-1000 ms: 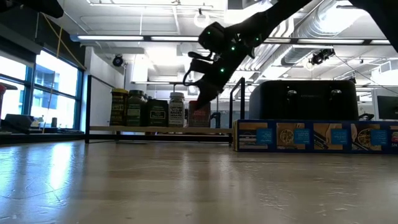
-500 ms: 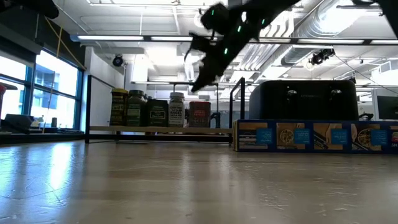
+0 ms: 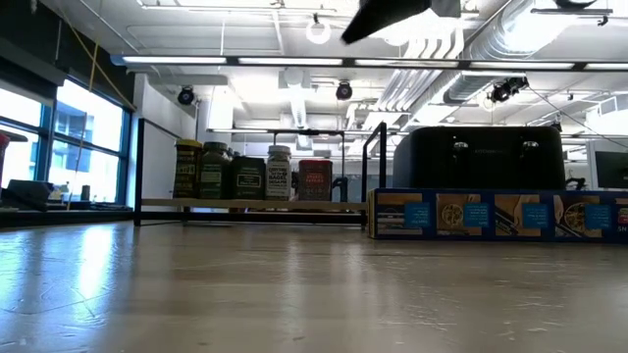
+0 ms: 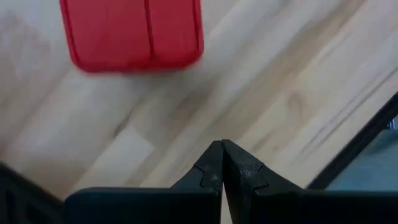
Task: Shelf spices
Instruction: Put the red seasoning container on the shelf aligned with the other red seasoning containers
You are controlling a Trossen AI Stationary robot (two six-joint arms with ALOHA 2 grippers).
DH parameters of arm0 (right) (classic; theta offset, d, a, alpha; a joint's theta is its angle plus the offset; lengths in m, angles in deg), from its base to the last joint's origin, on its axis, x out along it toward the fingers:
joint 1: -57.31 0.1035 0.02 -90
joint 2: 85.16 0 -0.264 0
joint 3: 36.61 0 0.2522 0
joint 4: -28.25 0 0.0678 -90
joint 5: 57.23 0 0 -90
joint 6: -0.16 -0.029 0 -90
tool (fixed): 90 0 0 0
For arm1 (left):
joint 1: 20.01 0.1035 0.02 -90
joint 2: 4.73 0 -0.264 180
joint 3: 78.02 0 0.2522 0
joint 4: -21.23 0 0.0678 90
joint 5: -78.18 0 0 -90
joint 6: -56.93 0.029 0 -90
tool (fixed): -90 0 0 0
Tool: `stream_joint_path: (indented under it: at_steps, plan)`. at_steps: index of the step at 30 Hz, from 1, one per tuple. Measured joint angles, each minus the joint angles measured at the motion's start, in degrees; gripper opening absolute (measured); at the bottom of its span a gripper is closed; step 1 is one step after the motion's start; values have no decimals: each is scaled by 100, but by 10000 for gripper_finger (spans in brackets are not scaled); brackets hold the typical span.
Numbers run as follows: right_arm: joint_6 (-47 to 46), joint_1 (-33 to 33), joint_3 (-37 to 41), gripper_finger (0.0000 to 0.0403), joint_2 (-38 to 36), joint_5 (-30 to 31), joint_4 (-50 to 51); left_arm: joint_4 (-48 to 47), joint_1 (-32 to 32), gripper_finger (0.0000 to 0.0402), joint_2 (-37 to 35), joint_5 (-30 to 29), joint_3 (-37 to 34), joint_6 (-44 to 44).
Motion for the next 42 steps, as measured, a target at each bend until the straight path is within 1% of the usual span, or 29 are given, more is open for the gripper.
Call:
stream_joint_path:
  at_steps: [2,4,8,13,16,18,20,23,25,27,30,34,39,42]
  plan:
    - [-75,244,119,0,-174,210,44,10,-81,0,87,90,0,-205]
    - [-135,403,204,0,-317,334,50,-102,-115,0,202,52,0,-345]
    - [-175,532,237,0,-452,425,13,-231,131,0,440,-215,0,-208]
    - [-175,529,242,0,-454,436,-30,107,710,0,681,-1013,0,569]
    - [-179,529,242,0,-454,436,-41,441,1092,0,679,-1674,6,1207]
    - [-193,529,242,0,-454,436,-70,518,1309,0,597,-1949,65,1665]
    - [-254,529,242,0,-454,434,-49,529,1463,0,473,-1976,191,2079]
    - [-432,529,242,0,-452,416,73,460,1534,0,253,-1686,326,2511]
    - [-537,529,242,0,-452,410,188,404,1470,2,60,-1429,341,2594]
    - [-637,529,242,0,-452,408,230,138,1398,13,-163,-1159,343,2459]
    - [-687,529,242,0,-452,403,243,-377,1304,53,-438,-724,343,2347]
    - [-689,529,242,0,-452,403,243,-952,1298,139,-596,-353,336,2532]
    - [-754,529,242,0,-452,394,243,-929,1387,262,-569,-172,-54,3198]
    - [-754,529,242,0,-452,390,245,-760,1477,319,-515,-125,-341,3425]
